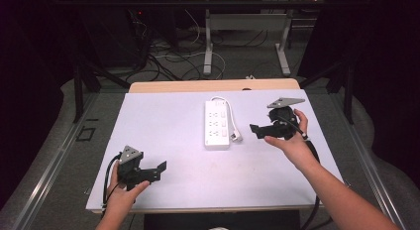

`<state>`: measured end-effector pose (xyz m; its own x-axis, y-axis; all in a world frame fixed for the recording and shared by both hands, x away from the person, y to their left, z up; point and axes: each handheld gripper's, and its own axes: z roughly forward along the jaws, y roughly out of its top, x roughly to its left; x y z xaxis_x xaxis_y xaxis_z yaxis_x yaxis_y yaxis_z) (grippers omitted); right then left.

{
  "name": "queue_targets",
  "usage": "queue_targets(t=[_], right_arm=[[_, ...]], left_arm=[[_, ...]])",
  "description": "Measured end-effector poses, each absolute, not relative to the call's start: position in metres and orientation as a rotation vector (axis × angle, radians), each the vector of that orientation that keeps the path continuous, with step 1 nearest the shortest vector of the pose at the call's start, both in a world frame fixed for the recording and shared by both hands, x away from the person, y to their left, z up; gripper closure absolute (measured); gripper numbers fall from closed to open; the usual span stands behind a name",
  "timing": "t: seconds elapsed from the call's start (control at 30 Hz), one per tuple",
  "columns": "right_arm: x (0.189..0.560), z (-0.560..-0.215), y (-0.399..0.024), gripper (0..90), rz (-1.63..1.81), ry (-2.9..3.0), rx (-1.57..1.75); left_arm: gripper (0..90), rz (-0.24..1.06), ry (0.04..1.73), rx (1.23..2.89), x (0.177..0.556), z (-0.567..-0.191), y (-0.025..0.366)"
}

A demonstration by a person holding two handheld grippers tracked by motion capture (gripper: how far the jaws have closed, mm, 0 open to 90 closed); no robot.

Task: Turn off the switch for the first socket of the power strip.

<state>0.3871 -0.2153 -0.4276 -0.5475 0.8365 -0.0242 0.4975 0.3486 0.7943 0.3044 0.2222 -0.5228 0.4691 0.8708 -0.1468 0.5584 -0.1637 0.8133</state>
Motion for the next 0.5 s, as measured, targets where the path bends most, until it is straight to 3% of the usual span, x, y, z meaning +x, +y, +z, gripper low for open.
queue_targets(t=[0.5], right_arm=[[0.405,-0.423,-0.194,18.7,1.041,2.23,1.127]], left_arm=[[2.8,0.445,1.204,1.844,0.304,-0.523,0.222]])
